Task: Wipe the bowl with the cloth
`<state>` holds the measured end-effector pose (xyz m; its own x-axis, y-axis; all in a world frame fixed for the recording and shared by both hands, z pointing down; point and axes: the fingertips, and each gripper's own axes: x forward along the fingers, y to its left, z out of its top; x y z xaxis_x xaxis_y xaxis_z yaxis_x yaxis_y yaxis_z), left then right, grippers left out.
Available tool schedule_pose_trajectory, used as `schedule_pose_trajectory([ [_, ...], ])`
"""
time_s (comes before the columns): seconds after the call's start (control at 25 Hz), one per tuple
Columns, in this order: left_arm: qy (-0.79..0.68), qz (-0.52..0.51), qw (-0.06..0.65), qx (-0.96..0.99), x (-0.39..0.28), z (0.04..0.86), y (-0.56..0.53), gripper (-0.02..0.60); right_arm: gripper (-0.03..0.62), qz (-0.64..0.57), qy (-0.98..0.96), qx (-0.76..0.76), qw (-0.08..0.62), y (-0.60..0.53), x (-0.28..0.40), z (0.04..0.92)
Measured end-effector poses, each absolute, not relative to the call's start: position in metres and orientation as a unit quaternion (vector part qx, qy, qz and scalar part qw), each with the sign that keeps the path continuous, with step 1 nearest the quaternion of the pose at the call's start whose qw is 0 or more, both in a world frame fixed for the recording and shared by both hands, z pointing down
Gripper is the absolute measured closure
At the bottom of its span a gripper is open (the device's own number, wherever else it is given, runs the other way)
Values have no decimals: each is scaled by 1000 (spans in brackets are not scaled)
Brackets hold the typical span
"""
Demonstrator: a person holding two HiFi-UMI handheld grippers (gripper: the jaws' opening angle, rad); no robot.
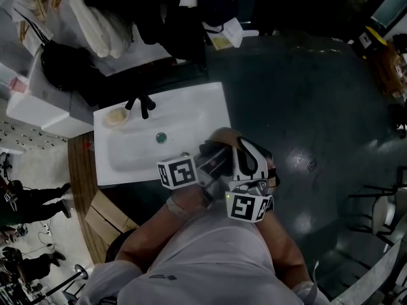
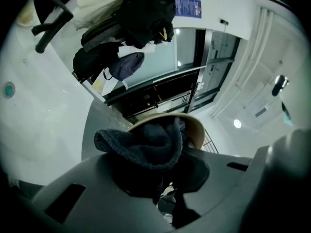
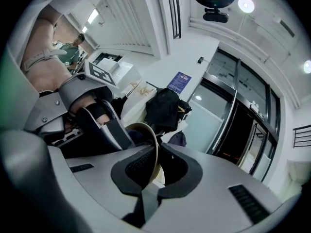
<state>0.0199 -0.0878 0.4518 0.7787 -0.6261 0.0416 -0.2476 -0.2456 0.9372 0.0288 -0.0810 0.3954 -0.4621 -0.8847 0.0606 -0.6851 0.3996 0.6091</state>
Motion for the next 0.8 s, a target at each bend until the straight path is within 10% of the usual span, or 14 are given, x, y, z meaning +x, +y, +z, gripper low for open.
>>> schedule_pose_trajectory([
  [0.8, -234, -204, 485, 818, 0, 420, -80, 517, 565, 178, -811, 555, 51, -116, 112, 468],
])
